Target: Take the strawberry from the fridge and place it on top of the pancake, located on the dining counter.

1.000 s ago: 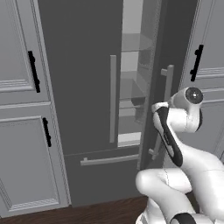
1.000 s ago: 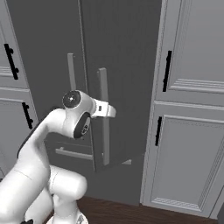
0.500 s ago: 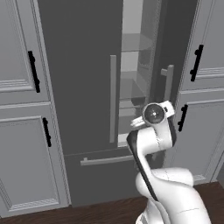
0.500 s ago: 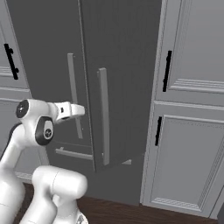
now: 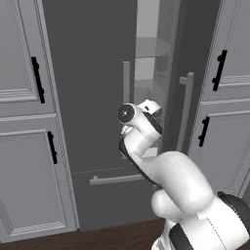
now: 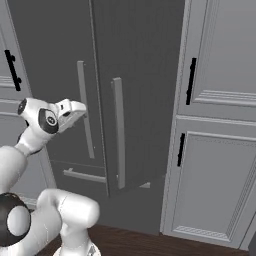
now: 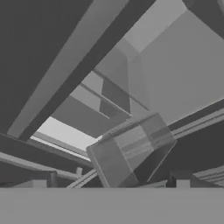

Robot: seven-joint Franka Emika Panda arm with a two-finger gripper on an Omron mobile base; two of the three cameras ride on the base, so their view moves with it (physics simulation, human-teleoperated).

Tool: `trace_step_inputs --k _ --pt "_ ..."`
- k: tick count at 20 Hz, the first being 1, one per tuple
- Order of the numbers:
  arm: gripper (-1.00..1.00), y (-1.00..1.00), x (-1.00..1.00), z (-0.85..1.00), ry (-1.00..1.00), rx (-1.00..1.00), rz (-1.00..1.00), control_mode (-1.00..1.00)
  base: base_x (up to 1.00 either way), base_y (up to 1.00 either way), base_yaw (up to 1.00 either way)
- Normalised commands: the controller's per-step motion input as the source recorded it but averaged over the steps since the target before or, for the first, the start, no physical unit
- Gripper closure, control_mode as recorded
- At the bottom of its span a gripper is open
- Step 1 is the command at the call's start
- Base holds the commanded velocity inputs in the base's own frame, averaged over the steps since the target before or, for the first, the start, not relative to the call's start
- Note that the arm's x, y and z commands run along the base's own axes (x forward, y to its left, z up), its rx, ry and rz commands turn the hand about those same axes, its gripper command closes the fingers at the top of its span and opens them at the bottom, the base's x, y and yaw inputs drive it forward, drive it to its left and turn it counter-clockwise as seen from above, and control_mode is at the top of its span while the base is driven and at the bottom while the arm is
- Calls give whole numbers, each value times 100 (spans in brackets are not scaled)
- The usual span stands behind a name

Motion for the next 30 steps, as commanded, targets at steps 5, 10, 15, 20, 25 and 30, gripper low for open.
trace_step_inputs --k 5,10,15,20,25,30 --pt "-100 -19 100 -9 18 -7 -21 -100 0 0 0" --pt "-100 -42 85 -16 16 -3 -19 -100 0 0 0" --pt "-100 -74 19 -14 9 0 -18 -100 0 0 0" --pt "-100 -93 -53 -4 -1 0 -20 -100 0 0 0" --pt "-100 -94 -73 0 -6 0 -19 -100 0 0 0" --pt "-100 -89 -52 0 -1 0 -21 -100 0 0 0"
